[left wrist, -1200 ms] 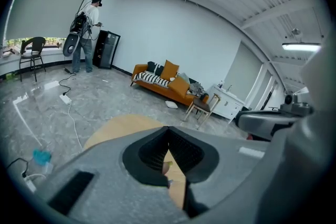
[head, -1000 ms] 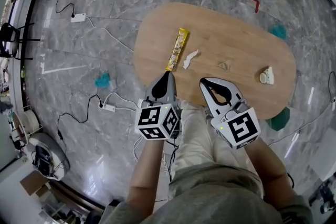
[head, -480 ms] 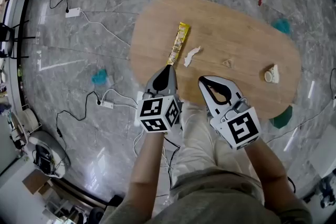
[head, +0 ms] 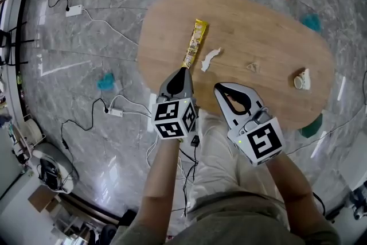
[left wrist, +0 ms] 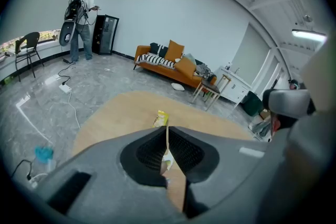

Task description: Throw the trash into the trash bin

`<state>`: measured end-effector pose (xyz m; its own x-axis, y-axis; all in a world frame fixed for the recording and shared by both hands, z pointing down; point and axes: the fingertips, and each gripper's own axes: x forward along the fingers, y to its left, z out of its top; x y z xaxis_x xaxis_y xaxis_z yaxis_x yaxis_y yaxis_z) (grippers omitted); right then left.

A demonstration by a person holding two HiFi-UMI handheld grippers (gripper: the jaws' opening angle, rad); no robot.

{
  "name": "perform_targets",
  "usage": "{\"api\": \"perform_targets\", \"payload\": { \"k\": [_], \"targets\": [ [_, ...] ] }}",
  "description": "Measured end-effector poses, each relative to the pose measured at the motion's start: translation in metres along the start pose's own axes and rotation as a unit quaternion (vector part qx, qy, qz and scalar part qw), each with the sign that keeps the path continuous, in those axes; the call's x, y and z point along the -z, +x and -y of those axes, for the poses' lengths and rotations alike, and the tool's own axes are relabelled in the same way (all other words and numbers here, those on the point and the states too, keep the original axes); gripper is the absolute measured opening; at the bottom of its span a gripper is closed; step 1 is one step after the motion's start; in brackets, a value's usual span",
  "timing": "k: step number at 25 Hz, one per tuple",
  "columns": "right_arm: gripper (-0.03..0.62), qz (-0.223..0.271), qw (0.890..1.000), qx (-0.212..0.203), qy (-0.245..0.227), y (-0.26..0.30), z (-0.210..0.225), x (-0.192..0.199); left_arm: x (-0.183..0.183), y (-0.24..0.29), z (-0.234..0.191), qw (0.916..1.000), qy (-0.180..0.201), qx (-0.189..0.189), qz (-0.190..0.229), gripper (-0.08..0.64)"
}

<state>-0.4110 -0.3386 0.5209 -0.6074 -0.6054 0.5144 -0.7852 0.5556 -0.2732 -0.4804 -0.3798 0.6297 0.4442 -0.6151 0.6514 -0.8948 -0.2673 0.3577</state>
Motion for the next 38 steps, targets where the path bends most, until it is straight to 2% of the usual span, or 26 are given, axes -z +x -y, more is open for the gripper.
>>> {"api": "perform_targets", "payload": {
  "k": [4,15,19,27,38],
  "targets": [
    [0.009,-0.003,1.0,-0.001,0.011,0.008,0.001,0.008,0.014,0.015,-0.012,0.9995,0.01,-0.016,-0.026,0.012],
    [0.009,-0.008,0.999,0.005,0.038,0.02,0.005,0.029,0.05,0.053,-0.026,0.9956,0.04,-0.007,-0.084,0.222],
    [0.009,-0.011,0.999,0.007,0.045,0.022,0.008,0.037,0.062,0.066,-0.028,0.9932,0.052,0.002,-0.104,0.258],
    [0.009,-0.021,0.998,0.009,0.063,0.03,0.015,0.057,0.081,0.09,-0.038,0.9886,0.077,-0.003,-0.129,0.273],
    [0.009,-0.02,0.996,0.005,0.089,0.035,0.027,0.07,0.099,0.11,-0.045,0.9836,0.093,-0.009,-0.154,0.273]
  ]
}}
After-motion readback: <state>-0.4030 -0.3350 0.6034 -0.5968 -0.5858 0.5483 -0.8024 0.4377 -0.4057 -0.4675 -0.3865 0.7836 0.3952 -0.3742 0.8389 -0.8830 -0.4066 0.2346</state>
